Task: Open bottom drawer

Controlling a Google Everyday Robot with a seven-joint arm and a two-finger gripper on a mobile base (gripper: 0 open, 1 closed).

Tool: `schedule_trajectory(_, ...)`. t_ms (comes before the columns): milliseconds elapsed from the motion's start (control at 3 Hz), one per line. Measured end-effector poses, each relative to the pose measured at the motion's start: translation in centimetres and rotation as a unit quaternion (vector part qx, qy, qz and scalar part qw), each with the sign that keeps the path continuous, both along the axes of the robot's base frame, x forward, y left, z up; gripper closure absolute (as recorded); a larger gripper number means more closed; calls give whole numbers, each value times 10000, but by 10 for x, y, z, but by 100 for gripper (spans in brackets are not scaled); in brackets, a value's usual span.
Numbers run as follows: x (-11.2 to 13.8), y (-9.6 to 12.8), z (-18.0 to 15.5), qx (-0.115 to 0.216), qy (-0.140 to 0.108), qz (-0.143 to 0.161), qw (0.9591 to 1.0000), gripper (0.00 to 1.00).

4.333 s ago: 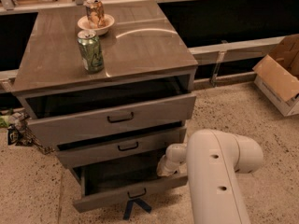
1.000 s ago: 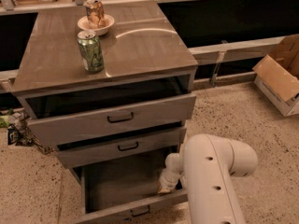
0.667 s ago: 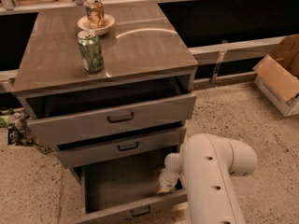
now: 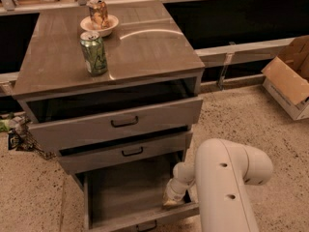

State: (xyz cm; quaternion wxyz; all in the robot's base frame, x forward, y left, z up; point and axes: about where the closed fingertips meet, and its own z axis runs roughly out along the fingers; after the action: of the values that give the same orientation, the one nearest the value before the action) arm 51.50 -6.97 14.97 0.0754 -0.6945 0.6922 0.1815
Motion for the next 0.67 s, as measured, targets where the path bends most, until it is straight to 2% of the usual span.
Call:
schedule_trajectory(333, 6, -8, 7, 12, -241, -217, 9995, 100)
schedule_trajectory(667, 18, -20, 26, 196, -703, -392, 9966, 100)
